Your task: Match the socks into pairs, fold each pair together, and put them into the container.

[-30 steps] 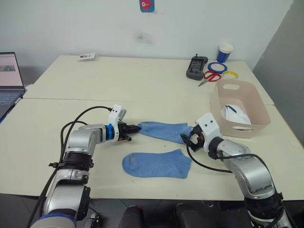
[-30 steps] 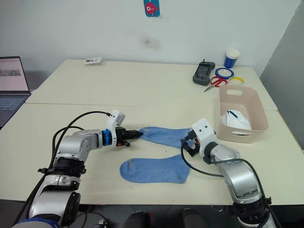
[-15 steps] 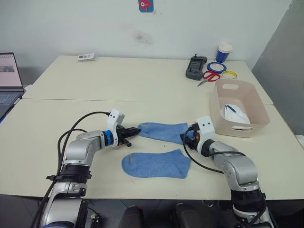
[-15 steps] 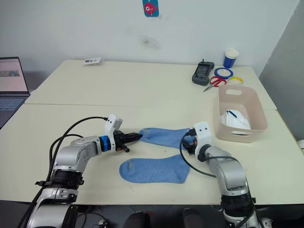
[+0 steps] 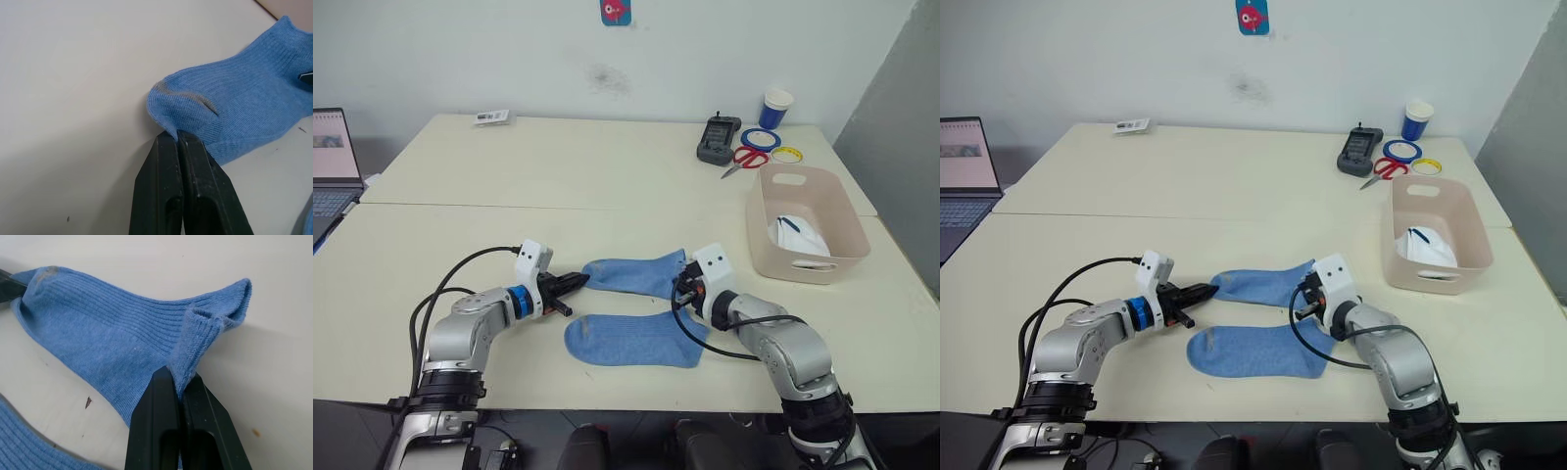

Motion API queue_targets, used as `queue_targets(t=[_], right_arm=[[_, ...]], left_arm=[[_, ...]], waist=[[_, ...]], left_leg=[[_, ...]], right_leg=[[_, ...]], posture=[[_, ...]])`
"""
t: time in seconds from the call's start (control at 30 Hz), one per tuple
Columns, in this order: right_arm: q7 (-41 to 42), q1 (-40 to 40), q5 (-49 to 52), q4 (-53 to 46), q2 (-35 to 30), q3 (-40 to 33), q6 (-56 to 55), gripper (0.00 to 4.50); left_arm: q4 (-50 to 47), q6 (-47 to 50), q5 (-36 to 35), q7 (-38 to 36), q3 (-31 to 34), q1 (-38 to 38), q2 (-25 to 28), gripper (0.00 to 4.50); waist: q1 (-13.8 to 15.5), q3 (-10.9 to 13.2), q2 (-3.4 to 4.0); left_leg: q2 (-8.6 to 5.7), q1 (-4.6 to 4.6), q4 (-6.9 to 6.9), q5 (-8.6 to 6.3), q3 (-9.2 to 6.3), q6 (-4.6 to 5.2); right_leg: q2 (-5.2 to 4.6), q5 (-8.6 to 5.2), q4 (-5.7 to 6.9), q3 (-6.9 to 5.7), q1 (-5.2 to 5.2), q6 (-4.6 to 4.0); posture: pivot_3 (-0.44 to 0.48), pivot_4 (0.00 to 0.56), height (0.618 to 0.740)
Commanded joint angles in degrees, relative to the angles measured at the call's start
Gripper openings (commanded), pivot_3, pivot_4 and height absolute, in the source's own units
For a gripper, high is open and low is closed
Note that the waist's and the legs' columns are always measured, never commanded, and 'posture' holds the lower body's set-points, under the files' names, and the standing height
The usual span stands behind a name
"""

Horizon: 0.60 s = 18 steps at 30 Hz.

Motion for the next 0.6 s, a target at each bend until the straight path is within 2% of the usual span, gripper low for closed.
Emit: queue_targets(t=[0.03,0.2,0.37,0.47,0.6], right_arm=[[0.4,-1.8,2.8,-6.3,-0.1,-3.5,1.0,0.02],[0.3,-0.5,6.3,-10.2,0.3,-6.4,5.0,0.02],[-1.7,1.5,6.3,-8.2,0.2,-6.9,7.5,0.02],[-2.7,2.3,6.0,-6.5,0.0,-7.0,7.4,0.73],[-2.6,2.6,6.8,-7.1,-0.7,-7.2,7.5,2.14]], left_arm=[[-4.4,2.6,-4.4,-0.9,3.3,-2.9,2.0,0.00],[-6.0,6.8,-7.4,-1.3,3.3,-4.1,4.2,0.00],[-6.2,7.5,-6.8,-0.7,1.0,-2.5,3.5,0.00],[-5.6,6.1,-5.7,0.5,-0.3,-1.2,2.2,0.00],[-4.7,4.2,-4.4,0.7,-1.3,-0.3,2.3,0.00]], waist=[[0.0,0.0,-0.01],[-0.1,0.0,-0.01],[-0.1,0.0,-0.01],[-0.1,0.0,-0.01],[-0.1,0.0,-0.01]], left_leg=[[-0.01,0.00,0.00,0.00,0.00,0.00],[0.00,0.01,-0.03,0.00,-0.03,0.00],[0.01,0.08,-0.04,0.00,0.00,0.00],[0.01,0.09,-0.04,0.00,0.01,0.00],[0.00,0.09,-0.06,0.00,0.01,0.00]], right_leg=[[0.00,0.00,-0.01,0.00,0.00,0.00],[0.01,0.00,-0.02,-0.01,0.00,0.01],[-0.01,0.00,-0.05,0.02,0.07,0.01],[-0.01,-0.01,-0.04,0.04,0.07,0.01],[0.00,-0.01,-0.06,0.02,0.07,0.01]], posture=[[0.000,0.150,0.732],[0.000,0.150,0.732],[0.000,0.150,0.732],[0.000,0.150,0.732],[0.000,0.150,0.732]])
